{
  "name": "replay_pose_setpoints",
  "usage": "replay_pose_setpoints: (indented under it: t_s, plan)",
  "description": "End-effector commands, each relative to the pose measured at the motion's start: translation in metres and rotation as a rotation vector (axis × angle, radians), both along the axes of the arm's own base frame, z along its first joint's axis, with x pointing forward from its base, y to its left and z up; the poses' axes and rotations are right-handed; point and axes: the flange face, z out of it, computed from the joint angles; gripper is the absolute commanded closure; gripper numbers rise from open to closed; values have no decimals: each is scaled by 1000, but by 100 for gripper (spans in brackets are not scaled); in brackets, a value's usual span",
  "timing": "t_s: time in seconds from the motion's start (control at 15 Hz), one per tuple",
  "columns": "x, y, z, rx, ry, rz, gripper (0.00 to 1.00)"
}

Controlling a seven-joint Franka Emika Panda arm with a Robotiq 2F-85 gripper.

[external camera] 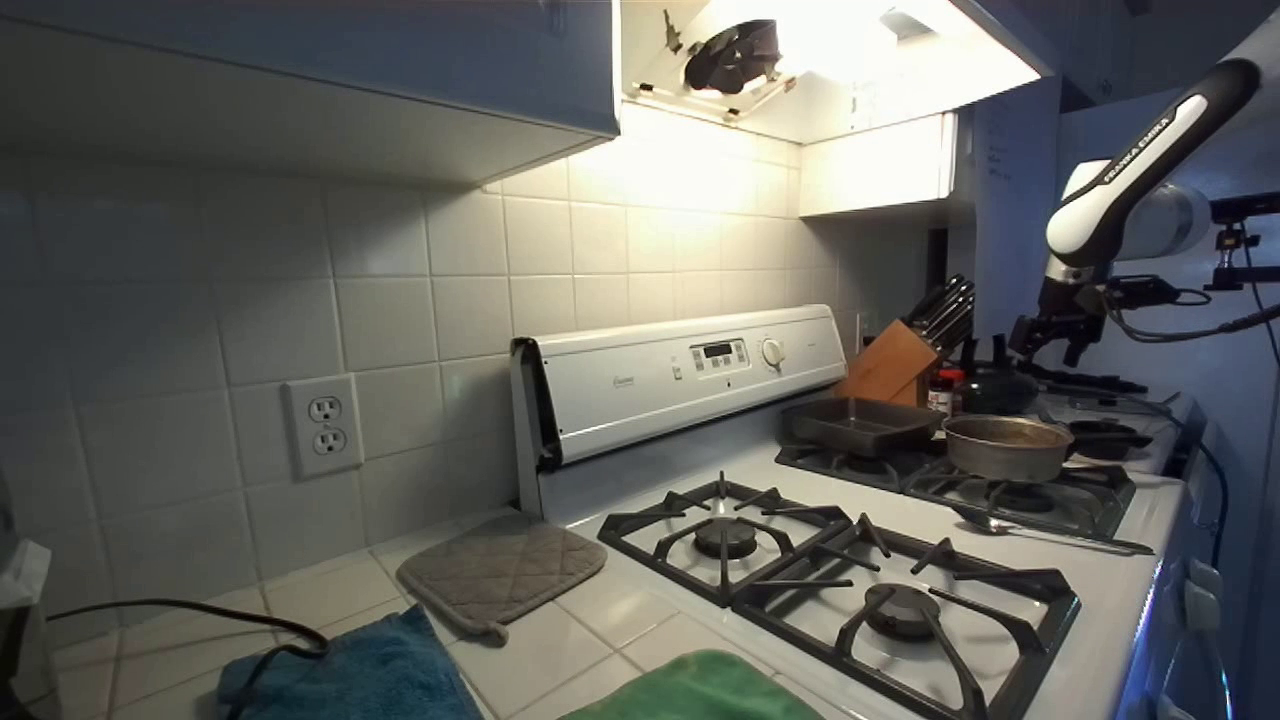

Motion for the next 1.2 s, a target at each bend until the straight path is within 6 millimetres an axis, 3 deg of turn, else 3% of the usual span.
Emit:
replay_pose_setpoints:
  t_s: [0.0,0.6,1.13]
  plan:
    - [13,-18,-8,4,-29,4,0]
    - [26,-38,-37,-46,-82,1,0]
    - [37,-40,-72,-94,-126,-6,0]
